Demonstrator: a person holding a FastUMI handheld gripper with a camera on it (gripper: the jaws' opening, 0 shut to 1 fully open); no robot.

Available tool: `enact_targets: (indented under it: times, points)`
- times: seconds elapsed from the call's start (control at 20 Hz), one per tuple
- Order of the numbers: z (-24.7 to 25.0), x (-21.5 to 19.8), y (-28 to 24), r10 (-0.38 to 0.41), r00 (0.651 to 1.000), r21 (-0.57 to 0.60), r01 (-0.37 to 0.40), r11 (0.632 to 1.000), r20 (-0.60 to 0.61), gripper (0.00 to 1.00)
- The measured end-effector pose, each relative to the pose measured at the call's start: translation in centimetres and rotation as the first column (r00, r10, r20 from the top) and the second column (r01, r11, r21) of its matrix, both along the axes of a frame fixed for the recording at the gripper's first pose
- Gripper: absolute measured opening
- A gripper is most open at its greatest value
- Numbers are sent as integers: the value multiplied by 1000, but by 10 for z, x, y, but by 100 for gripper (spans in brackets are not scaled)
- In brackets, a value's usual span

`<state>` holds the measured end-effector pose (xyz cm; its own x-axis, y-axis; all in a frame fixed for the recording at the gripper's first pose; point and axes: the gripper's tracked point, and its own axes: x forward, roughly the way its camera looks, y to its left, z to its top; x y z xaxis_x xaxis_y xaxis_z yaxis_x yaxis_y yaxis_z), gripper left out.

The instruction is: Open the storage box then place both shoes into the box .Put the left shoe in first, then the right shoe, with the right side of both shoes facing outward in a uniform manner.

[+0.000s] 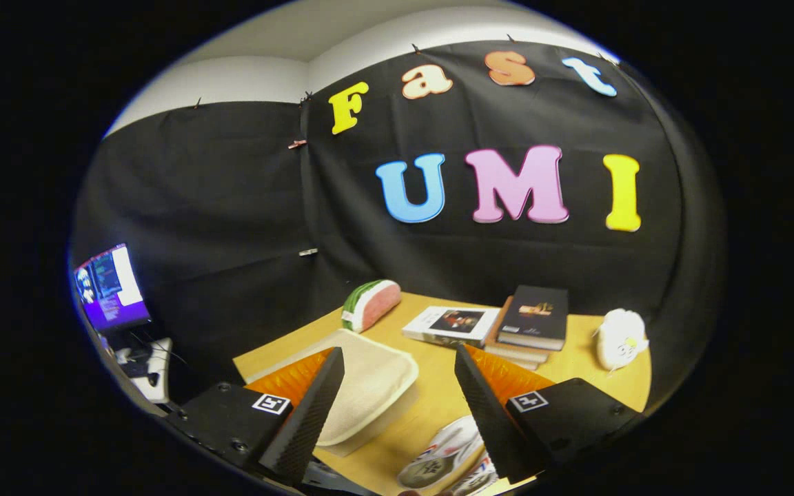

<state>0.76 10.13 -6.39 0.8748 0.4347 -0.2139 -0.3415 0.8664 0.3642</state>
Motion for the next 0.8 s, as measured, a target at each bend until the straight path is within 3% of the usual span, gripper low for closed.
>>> enact_targets:
  times: [0.15,0.3,0.5,0.8]
  points:
    - [-31,-1,28,111,985,120,-96,988,-134,98]
    - [-61,-6,52,210,935,298,-122,947,-287,98]
    - [-98,-8,74,295,855,472,-68,879,-427,98]
    - [-152,7,93,367,746,601,55,797,-555,98]
